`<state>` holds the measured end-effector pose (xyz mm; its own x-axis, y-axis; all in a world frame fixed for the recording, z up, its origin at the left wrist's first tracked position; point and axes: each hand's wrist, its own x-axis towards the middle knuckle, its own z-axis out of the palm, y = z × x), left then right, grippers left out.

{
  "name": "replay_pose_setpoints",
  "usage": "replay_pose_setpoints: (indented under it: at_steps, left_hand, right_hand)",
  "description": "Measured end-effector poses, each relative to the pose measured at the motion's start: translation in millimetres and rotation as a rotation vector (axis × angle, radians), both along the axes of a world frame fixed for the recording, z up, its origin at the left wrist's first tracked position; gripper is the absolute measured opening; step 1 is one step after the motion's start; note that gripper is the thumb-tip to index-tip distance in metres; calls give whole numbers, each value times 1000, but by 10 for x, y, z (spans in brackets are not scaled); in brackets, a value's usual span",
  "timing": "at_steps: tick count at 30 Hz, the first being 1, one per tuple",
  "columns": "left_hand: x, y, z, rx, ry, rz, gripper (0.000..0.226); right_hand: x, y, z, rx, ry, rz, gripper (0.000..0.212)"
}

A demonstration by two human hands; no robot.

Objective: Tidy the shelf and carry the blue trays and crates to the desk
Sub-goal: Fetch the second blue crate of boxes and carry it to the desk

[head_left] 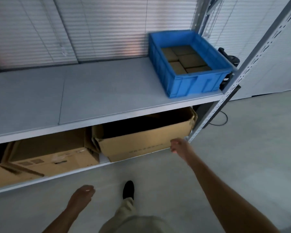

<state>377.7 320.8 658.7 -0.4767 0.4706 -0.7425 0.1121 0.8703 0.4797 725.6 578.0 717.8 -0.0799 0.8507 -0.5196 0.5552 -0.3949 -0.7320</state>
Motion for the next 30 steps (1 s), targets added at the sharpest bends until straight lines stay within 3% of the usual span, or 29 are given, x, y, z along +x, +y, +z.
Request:
replay_pose_setpoints:
  at_steps: [2, 7, 10, 14, 16, 21, 24, 28, 30]
  left_hand:
    - [-123, 770, 185, 71, 41, -112, 21]
    - [76, 2758, 852, 320, 137, -374, 24]
    - [439, 3799, 1303, 392, 153, -469, 21]
    - [948, 4841, 1693, 460, 131, -493, 35]
    - [1189, 5222, 1848, 492, 55, -433, 46]
    - [1540, 5740, 1982, 427, -37, -298, 69]
    - [1538, 5874, 1950, 448, 63, -266, 82]
    - [1331, 5947, 1978, 492, 238, -219, 80]
    - [1178, 6002, 1973, 498, 380, -235, 80]
  right_hand:
    - [-86, 503, 265, 77, 38, -66, 10]
    - [-137, 1654, 824, 140, 100, -327, 24]
    - [-33, 2350, 987, 108, 133, -475, 45]
    - [79, 3067, 1183, -87, 330, -672, 86]
    - [101, 3298, 1186, -121, 378, -731, 95]
    - [94, 3492, 1101, -68, 414, -917, 71]
    - [36, 3418, 1063, -54, 424, -936, 65]
    - [27, 3004, 1015, -55, 393, -937, 59]
    - [110, 2732, 1005, -47, 373, -925, 46]
